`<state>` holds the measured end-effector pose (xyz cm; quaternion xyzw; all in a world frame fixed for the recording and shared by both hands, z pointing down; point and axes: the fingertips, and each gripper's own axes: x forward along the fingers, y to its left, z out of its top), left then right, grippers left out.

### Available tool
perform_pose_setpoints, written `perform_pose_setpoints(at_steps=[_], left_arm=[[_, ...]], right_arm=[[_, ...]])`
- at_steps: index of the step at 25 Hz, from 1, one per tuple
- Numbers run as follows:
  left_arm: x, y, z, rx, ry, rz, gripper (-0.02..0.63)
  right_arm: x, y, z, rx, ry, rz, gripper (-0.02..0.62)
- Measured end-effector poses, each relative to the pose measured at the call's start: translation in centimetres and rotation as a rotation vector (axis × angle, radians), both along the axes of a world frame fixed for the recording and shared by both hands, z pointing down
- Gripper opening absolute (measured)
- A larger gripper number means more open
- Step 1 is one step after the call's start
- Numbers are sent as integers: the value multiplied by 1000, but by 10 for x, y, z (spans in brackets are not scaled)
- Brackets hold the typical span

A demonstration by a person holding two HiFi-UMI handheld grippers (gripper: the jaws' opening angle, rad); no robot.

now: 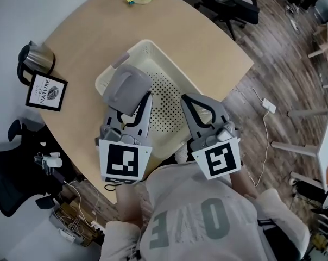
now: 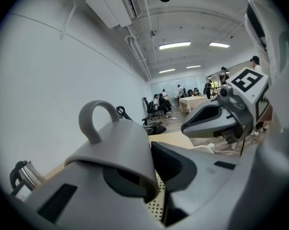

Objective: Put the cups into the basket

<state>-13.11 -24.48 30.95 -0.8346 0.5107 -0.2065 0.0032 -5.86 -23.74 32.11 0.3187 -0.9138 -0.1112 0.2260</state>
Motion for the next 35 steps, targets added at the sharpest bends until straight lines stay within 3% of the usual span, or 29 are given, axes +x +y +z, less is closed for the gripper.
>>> perform_pose_setpoints(at_steps=[5, 9, 14, 19, 23, 27, 33, 35], left_arm=[[2, -18, 24, -92, -126, 2, 52], [8, -28, 55, -195, -292, 35, 52], [20, -27, 101, -408, -405, 118, 52], [25, -26, 145, -605, -561, 230, 52], [28, -19, 179, -720, -633, 312, 52], [33, -15, 210, -830, -620, 350, 52], [12, -3, 251, -961, -835, 369, 52], [13, 3, 257, -987, -846, 383, 52]], right_arm=[[5, -14, -5, -7, -26, -31, -2], [13, -22, 3, -36, -29, -46, -2], [27, -24, 12, -28, -15, -52, -2], [42, -33, 16, -46, -72, -20, -2], [56, -44, 24, -64, -90, 14, -2], [72, -60, 33, -77, -97, 18, -2], [73, -67, 46, -120, -92, 32, -2], [67, -68, 47, -122, -100, 20, -2]])
